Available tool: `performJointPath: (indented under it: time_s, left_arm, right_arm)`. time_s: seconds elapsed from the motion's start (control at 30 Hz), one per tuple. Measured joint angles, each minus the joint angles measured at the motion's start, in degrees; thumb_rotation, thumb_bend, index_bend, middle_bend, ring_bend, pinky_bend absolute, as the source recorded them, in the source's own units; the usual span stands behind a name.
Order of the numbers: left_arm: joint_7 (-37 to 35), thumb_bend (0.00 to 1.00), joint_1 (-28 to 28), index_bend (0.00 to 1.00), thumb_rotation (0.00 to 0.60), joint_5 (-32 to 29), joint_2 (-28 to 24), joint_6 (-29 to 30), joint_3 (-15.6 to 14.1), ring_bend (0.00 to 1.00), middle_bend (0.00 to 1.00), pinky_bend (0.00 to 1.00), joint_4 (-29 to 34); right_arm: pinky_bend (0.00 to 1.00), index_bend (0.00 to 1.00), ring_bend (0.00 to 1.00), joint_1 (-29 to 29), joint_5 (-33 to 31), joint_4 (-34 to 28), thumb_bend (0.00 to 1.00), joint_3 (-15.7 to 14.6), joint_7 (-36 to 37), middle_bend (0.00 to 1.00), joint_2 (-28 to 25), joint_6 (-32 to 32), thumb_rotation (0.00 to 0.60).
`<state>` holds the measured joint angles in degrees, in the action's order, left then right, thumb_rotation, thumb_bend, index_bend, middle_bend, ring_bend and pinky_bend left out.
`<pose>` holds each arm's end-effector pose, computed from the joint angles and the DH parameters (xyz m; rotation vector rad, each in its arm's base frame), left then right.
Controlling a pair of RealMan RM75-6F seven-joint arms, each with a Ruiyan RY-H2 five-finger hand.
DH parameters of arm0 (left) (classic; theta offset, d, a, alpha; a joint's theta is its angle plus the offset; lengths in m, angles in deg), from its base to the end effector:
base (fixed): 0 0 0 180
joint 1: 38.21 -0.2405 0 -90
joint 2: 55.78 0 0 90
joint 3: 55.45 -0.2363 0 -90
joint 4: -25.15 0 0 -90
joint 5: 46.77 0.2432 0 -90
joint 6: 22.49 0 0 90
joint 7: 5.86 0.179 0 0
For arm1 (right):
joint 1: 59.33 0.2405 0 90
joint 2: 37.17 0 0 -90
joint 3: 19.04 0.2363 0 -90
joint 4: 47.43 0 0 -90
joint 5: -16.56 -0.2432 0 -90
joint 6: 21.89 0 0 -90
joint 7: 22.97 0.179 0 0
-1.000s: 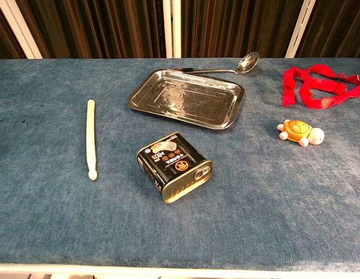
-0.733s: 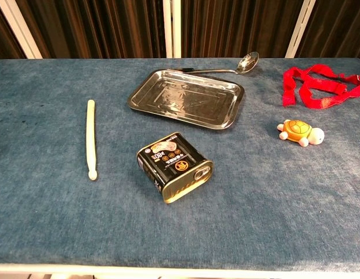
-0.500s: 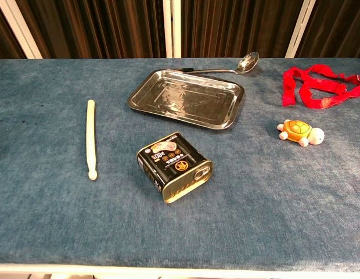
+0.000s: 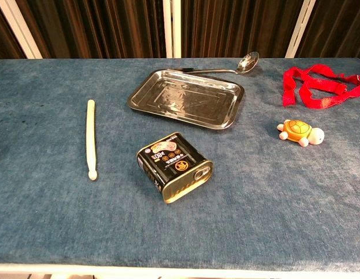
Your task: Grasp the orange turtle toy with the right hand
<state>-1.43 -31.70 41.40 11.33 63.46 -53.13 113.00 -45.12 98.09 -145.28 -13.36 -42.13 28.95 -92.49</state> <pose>-0.3047 0.2247 0.1099 -1.4569 -0.7841 -0.8732 -0.2584 -0.2678 0.0686 1.6406 -0.8043 0.7346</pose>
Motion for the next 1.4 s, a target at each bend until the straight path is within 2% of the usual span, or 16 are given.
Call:
performJointPath:
  time_s: [0.1,0.23,0.53,0.83,1.23,1.4]
  left_arm:
    - [0.17,0.11,-0.01,0.13,0.600,-0.14,-0.12,-0.08,0.01,0.00,0.08,0.04,0.27]
    - [0.30,0.11,-0.03,0.13,0.600,0.23,0.02,-0.04,-0.25,0.00,0.08,0.04,0.40]
    - [-0.21,0.11,-0.46,0.15,0.600,-0.52,-0.16,-0.47,-0.68,0.00,0.08,0.04,0.18]
    - [-0.60,0.11,-0.70,0.15,0.600,-0.58,-0.29,-0.45,-0.88,0.00,0.08,0.04,-0.03]
    - [-1.72,0.11,-0.95,0.15,0.600,-1.09,-0.34,-0.56,-0.85,0.00,0.08,0.04,-0.89]
    - [-2.87,0.11,-0.95,0.15,0.600,-0.24,-0.02,-0.16,-1.02,0.00,0.08,0.04,-2.12]
  right_arm:
    - [0.00,0.00,0.00,2.34,-1.27,0.71,0.15,0.74,-2.70,0.06,2.51,2.23,0.600]
    - [0.00,0.00,0.00,5.47,-4.38,2.26,0.24,1.82,-6.01,0.09,5.89,5.19,0.600]
    - [0.00,0.00,0.00,9.78,-12.04,5.58,0.24,3.11,-12.12,0.12,12.06,9.39,0.600]
    - [0.00,0.01,0.00,12.93,-16.42,7.13,0.24,3.04,-14.02,0.15,14.74,12.10,0.600]
    - [0.00,0.14,0.00,16.02,-21.45,8.84,0.24,2.45,-16.92,0.27,17.50,13.61,0.600]
    - [0.00,0.27,0.05,17.11,-21.96,10.09,0.26,1.96,-17.83,0.36,18.64,13.35,0.600]
